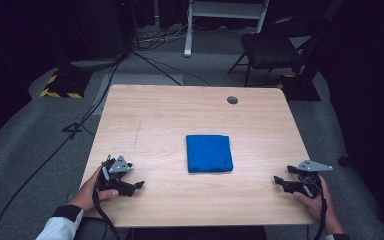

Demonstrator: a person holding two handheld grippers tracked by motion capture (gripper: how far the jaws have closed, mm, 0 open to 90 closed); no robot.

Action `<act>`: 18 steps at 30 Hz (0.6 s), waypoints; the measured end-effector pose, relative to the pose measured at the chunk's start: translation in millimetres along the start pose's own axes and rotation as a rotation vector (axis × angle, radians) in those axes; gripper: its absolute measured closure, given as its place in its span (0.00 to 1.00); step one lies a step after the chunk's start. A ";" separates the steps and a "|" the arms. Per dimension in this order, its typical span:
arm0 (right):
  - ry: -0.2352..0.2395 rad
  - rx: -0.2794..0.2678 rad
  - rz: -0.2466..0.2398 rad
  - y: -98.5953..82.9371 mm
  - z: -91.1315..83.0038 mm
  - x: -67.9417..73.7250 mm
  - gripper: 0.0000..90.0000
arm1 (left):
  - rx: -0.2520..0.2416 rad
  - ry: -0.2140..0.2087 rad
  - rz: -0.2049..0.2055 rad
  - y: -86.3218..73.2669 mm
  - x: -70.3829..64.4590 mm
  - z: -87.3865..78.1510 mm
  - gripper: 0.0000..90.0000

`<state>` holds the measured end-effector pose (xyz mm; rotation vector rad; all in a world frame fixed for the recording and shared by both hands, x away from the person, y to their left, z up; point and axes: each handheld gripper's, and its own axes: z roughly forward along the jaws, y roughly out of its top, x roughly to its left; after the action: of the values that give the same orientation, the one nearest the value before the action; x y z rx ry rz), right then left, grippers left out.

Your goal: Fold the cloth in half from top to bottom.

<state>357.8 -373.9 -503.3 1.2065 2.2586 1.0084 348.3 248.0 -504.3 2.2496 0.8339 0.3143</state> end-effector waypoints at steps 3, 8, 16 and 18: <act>-0.004 0.001 0.004 -0.3 -0.4 0.0 0.27 | 0.003 0.006 -0.001 -0.2 -0.1 -0.5 0.18; -0.004 0.001 0.004 -0.3 -0.4 0.0 0.27 | 0.002 0.014 -0.011 -0.4 -0.5 -0.7 0.18; -0.010 0.001 0.006 -0.7 -0.7 0.0 0.27 | 0.003 0.017 -0.016 -0.4 -0.7 -0.6 0.18; -0.011 0.001 0.008 -0.7 -0.8 0.0 0.27 | 0.003 0.017 -0.017 -0.4 -0.7 -0.5 0.18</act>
<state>356.9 -374.4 -503.3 1.2202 2.2473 1.0013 347.3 248.0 -504.2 2.2442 0.8622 0.3248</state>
